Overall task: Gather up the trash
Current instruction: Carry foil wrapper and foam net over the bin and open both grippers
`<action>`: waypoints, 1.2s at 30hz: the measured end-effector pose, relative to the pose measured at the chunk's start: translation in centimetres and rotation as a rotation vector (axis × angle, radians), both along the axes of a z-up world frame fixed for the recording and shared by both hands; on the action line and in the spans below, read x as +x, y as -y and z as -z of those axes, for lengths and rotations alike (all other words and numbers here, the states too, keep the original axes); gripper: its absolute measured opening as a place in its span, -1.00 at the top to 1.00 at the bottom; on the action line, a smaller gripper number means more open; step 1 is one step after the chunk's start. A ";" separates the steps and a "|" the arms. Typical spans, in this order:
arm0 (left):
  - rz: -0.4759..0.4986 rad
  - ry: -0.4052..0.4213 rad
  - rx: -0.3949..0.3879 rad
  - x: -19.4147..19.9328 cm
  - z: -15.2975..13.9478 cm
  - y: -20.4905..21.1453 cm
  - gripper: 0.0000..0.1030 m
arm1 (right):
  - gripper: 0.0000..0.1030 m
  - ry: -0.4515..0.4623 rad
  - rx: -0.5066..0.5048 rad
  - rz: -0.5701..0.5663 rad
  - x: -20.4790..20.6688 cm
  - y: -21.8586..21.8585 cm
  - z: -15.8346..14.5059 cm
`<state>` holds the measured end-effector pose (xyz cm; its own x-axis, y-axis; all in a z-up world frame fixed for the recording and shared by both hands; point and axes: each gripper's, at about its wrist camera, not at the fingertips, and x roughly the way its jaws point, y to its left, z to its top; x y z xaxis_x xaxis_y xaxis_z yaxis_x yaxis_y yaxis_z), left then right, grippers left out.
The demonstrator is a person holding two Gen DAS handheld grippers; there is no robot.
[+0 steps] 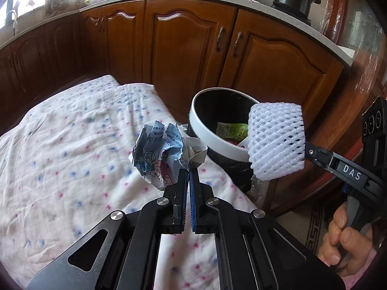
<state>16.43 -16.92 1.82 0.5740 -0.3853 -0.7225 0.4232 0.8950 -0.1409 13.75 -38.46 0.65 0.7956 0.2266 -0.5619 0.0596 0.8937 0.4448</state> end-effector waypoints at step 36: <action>0.131 -0.008 0.066 7.4 -0.2 11.7 0.96 | 0.78 -0.092 -0.099 0.071 6.7 5.9 0.1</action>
<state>23.79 -28.59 1.98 0.5160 -0.4077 -0.7534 0.5361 0.8396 -0.0871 20.47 -44.33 0.53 0.7521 0.1112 -0.6497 0.1604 0.9251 0.3441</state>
